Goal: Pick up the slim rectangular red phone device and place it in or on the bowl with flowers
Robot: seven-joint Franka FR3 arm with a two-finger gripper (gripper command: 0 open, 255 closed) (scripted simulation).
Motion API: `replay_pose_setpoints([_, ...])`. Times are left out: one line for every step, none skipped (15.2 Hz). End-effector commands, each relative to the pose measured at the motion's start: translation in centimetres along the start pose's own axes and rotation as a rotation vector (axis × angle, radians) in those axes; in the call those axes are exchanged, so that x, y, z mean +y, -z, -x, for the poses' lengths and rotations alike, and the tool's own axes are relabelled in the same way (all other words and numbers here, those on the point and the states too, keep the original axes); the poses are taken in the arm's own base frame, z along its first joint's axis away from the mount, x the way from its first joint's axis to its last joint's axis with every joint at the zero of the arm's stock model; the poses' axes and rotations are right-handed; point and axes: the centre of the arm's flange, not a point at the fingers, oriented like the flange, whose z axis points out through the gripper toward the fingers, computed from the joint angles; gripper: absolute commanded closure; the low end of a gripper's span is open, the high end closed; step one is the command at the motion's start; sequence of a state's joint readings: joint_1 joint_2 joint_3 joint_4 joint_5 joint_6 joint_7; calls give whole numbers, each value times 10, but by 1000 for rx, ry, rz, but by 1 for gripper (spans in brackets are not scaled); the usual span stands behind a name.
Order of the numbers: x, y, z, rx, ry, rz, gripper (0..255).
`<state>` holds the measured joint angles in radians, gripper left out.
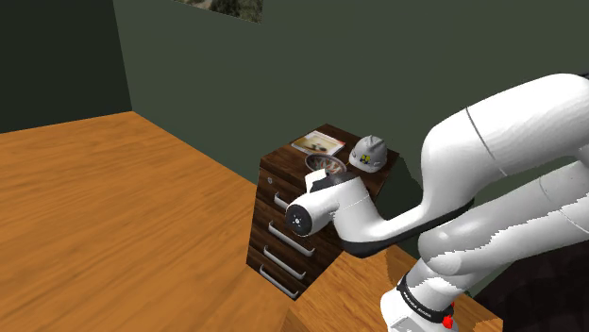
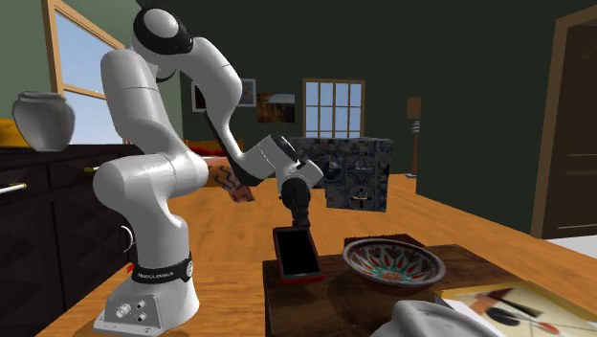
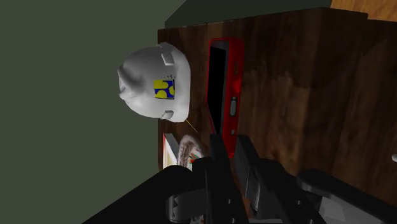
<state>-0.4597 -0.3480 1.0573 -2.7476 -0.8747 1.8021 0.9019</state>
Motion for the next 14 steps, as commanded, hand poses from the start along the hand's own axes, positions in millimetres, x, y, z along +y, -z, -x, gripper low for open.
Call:
replay_pose_setpoints([12, 3, 0, 0, 0, -1, 255])
replay_pose_setpoints([17, 4, 1, 0, 0, -1, 255])
replay_pose_setpoints([22, 6, 1, 0, 0, -1, 255])
replay_pose_setpoints([27, 7, 1, 0, 0, -1, 255])
replay_pose_setpoints([32, 9, 1, 0, 0, -1, 255])
replay_pose_setpoints([37, 10, 1, 0, 0, -1, 255])
replay_pose_setpoints([42, 12, 1, 0, 0, -1, 255])
replay_pose_setpoints([47, 13, 1, 0, 0, -1, 255])
replay_pose_setpoints([52, 15, 1, 0, 0, -1, 255])
replay_pose_setpoints([57, 16, 1, 0, 0, -1, 255])
replay_pose_setpoints([59, 17, 1, 0, 0, -1, 255])
replay_pose_setpoints([60, 13, -12, 0, 0, -1, 255])
replay_pose_setpoints([62, 10, -24, 0, 0, -1, 255])
replay_pose_setpoints([64, 6, -37, 0, 0, -1, 255])
